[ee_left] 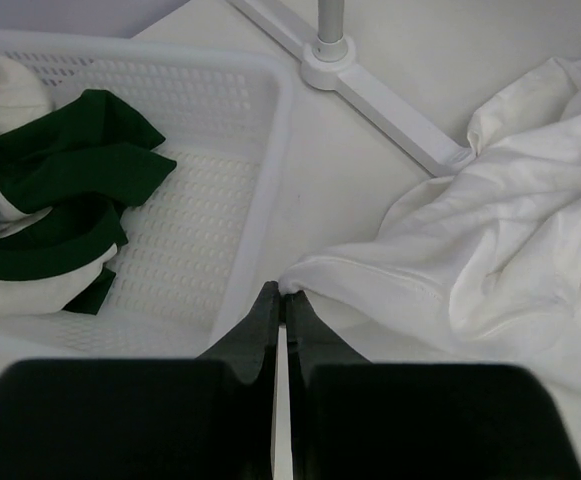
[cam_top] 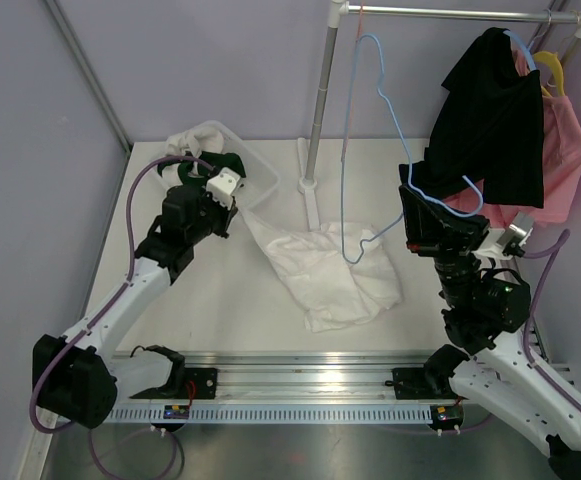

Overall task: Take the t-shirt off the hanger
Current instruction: Remove the tshirt from the hanger

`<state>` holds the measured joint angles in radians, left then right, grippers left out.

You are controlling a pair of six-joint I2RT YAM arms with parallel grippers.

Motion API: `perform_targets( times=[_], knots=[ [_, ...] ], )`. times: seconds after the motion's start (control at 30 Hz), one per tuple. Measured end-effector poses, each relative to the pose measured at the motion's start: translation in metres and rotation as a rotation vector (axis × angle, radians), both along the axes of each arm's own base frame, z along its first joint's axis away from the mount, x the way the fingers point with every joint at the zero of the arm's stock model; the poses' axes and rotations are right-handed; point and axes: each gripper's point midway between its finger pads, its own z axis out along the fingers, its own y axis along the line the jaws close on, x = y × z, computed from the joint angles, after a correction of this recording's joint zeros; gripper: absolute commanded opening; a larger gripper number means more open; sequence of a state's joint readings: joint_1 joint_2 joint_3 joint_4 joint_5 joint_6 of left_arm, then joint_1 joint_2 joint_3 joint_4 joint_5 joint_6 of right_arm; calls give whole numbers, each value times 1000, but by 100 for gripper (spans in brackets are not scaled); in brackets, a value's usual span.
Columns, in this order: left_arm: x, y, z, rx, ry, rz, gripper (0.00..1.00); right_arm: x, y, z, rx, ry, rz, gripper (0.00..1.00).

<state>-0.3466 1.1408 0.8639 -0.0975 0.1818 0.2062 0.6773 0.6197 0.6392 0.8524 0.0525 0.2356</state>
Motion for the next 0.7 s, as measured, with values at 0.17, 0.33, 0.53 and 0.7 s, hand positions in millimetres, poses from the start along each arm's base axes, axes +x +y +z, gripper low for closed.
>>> perform_targets(
  times=[0.17, 0.33, 0.53, 0.7],
  knots=[
    [4, 11, -1, 5, 6, 60, 0, 8, 4, 3, -45, 63, -10, 0],
    [8, 48, 17, -10, -63, 236, 0, 6, 2, 19, -97, 119, -14, 0],
    [-16, 84, 75, -120, -248, 337, 0, 5, 1, 6, -156, 170, -24, 0],
    [-31, 35, 83, -173, -251, 48, 0, 16, 10, -2, -221, 233, -30, 0]
  ],
)
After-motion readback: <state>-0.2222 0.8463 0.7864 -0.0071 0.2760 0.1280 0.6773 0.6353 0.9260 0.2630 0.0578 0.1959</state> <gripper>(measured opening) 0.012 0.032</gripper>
